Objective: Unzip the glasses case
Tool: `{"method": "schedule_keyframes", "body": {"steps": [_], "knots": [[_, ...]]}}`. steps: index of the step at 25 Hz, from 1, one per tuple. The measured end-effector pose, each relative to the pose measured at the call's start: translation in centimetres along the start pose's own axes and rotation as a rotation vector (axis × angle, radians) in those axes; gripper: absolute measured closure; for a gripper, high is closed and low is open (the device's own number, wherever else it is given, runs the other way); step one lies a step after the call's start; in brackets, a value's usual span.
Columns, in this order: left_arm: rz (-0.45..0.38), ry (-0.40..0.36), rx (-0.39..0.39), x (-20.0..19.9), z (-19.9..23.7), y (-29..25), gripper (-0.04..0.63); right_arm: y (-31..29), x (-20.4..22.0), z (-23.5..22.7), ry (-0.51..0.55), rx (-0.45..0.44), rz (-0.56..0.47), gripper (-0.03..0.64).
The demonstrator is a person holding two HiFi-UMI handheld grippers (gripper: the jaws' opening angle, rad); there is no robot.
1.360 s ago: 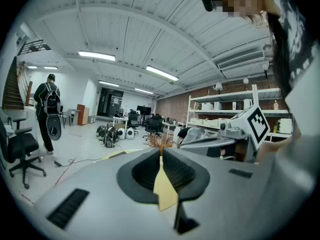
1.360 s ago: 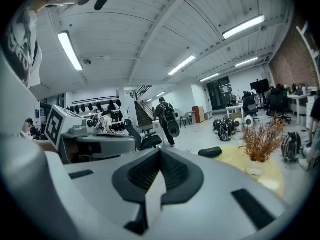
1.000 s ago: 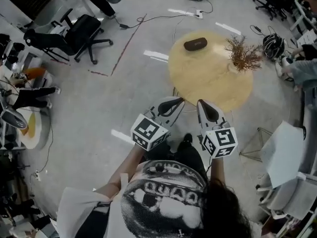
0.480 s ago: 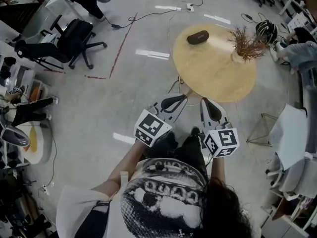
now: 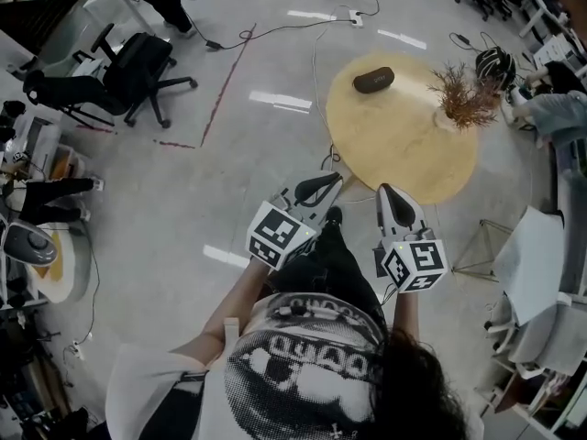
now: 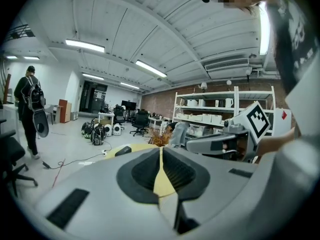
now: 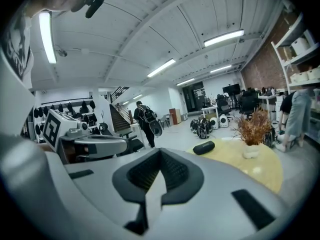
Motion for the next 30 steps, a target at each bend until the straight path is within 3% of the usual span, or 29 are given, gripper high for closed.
{"method": "schedule_keyframes", "body": {"steps": [10,20,30], "knots": [[0.033,0.033,-0.041,-1.7,5.8,-5.0,0.571,-8.2,-0.4,-5.5,-0.033,-0.029,0.005,0.617],[0.05,0.068,-0.07,-4.9,11.5,-13.7,0.571,-14.7,-0.5,-14.2,-0.041,-0.035,0.06,0.617],[0.099,0.067,-0.134,-6.2,14.3,-17.5,0.571,-18.3,0.6,-17.8,-0.081,-0.069,0.079,0.617]]}}
Point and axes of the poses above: the fingertips, and each gripper's own axes: y backward along the fingers, z to its left, x out of its underside, the point moved 8 cm from there along y, backward along the fingers, and after that the axes turned 13 degrees about y, right-handed, at the moved point
